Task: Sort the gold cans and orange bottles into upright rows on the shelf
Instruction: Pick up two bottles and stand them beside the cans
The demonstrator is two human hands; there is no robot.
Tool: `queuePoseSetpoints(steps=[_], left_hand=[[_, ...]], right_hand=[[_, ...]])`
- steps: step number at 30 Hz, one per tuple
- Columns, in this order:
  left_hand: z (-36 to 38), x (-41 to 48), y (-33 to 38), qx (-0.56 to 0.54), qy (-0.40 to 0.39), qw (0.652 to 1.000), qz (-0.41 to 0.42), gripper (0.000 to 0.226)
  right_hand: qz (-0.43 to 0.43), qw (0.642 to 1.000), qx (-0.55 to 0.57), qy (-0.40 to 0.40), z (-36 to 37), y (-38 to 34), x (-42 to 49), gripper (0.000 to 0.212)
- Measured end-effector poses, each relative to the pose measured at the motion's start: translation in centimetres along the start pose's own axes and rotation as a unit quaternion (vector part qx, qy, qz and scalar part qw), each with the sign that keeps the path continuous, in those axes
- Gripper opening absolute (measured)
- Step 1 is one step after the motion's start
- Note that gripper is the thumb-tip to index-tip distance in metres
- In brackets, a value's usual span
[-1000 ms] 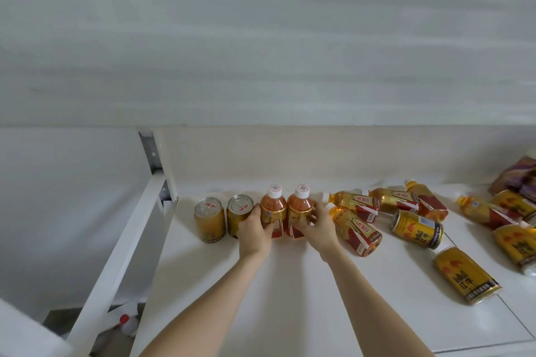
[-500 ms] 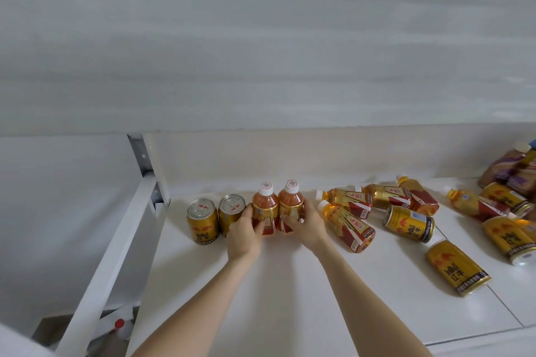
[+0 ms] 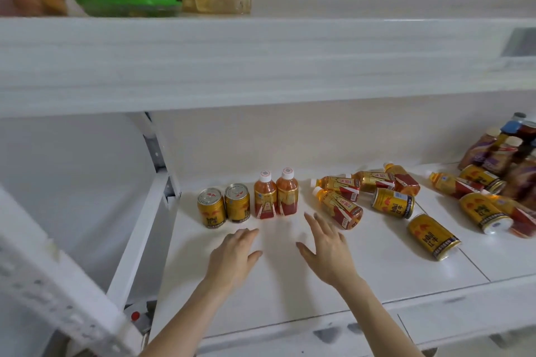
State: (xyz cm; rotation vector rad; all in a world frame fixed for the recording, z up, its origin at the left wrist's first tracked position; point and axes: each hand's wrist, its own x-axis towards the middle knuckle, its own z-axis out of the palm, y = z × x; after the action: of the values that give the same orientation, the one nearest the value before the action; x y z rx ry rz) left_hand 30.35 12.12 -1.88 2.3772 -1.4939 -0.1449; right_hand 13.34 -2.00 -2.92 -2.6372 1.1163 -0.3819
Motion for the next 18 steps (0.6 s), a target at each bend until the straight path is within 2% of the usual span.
queuePoseSetpoints(steps=[5,9,18], left_hand=[[-0.4,-5.3,1.5,0.066,0.052,0.996,0.04,0.053],[0.0,-8.8,3.5,0.141,0.084,0.983,0.088,0.055],[1.2,-12.0,9.3,0.142,0.105,0.978,0.107,0.059]], right_hand=[[-0.033,0.997,-0.056,0.048,-0.9,0.9,-6.5,0.064],[-0.022,0.997,-0.076,0.018,-2.4,1.9,-10.9,0.066],[0.013,0.998,-0.066,0.02,-6.4,6.2,-16.7,0.066]])
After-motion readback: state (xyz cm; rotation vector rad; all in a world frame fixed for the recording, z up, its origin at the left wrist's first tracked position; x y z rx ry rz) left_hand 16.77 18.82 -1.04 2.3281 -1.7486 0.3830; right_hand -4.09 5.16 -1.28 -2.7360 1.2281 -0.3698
